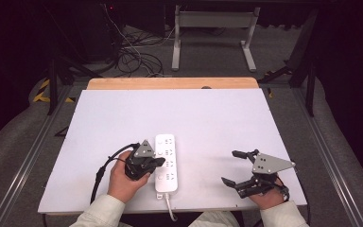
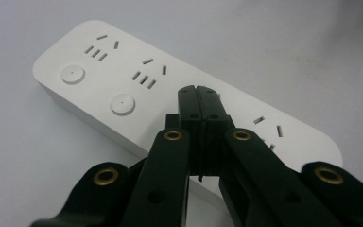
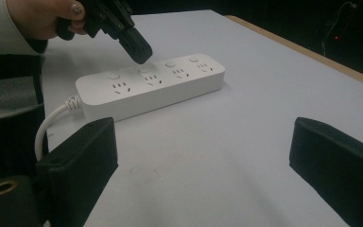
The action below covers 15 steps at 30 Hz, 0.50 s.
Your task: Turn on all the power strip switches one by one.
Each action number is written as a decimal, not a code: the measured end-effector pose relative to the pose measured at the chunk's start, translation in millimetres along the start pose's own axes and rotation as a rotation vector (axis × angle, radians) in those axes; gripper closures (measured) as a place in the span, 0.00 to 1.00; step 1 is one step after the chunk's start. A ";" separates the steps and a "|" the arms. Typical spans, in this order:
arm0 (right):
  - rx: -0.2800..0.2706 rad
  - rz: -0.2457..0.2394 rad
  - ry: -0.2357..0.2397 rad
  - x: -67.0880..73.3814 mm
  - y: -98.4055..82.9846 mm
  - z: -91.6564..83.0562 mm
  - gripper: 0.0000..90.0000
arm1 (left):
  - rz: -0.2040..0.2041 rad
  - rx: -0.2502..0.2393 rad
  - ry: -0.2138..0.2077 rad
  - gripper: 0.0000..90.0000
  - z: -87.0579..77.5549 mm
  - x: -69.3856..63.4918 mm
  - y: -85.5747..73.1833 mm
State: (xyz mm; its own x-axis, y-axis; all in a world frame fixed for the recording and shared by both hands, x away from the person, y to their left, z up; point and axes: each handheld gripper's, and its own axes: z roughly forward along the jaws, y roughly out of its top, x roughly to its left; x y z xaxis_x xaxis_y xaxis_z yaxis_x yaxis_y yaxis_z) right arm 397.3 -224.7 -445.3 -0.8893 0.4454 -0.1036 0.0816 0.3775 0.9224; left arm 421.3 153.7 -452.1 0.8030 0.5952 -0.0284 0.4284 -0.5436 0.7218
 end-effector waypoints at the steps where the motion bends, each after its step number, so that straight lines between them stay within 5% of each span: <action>1: 0.000 0.000 0.000 0.1 0.0 0.0 0.10 | 0.000 0.000 0.000 1.00 0.0 0.0 0.0; 15: 0.000 -0.001 0.001 0.1 0.0 -0.4 0.10 | 0.008 0.043 0.026 1.00 5.5 0.9 -1.7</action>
State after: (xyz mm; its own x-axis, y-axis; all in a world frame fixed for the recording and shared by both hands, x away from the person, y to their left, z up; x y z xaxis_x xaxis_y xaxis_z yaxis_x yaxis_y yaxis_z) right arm 397.0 -225.0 -445.2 -0.8899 0.4440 -0.1044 0.0803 0.3778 0.9224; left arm 423.6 151.9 -457.2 0.7960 0.6053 -0.0045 0.4398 -0.5733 0.6913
